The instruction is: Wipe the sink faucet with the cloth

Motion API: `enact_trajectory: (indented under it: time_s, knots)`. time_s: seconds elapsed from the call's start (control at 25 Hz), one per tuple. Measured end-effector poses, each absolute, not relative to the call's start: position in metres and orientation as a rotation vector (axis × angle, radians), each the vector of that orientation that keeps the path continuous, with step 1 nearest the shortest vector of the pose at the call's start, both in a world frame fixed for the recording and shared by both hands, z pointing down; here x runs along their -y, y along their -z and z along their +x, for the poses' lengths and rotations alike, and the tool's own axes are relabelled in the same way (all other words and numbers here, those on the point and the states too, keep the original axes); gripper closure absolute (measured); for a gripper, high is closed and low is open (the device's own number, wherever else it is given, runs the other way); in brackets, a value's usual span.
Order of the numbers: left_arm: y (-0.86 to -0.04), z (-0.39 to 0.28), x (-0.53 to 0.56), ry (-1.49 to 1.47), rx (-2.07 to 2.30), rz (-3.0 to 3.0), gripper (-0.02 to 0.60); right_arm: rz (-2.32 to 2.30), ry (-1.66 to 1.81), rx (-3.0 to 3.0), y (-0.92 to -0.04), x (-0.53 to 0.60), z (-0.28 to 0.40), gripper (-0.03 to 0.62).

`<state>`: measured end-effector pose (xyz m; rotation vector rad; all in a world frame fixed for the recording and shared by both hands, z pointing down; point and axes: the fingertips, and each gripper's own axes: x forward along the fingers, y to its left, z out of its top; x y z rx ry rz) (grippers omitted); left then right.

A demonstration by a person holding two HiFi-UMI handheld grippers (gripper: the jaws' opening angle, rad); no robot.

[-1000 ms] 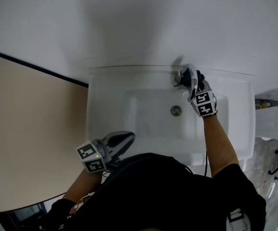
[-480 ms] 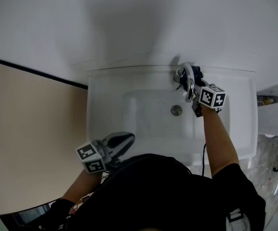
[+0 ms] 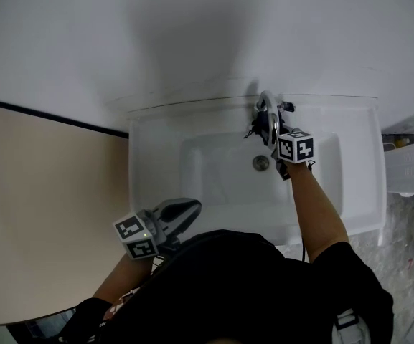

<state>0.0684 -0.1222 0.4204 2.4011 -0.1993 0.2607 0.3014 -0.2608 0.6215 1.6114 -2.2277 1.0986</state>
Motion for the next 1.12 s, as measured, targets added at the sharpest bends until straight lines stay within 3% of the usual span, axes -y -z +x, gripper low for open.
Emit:
enact_trajectory:
  time_s: [0.32,0.84,1.12]
  knots:
    - [-0.423,0.063,0.124,-0.282,0.227,2.394,0.583,1.767,-0.651,2.381,-0.543,0.274,0.330,0.520]
    - [-0.420,0.070,0.117,-0.286,0.195,2.405,0.583,1.508,-0.952,2.318,-0.592,0.255,0.313,0.520]
    - [-0.417,0.058,0.124,-0.253,0.211,2.403,0.583,1.003,-1.013,3.041,-0.456,0.181,0.307,0.520]
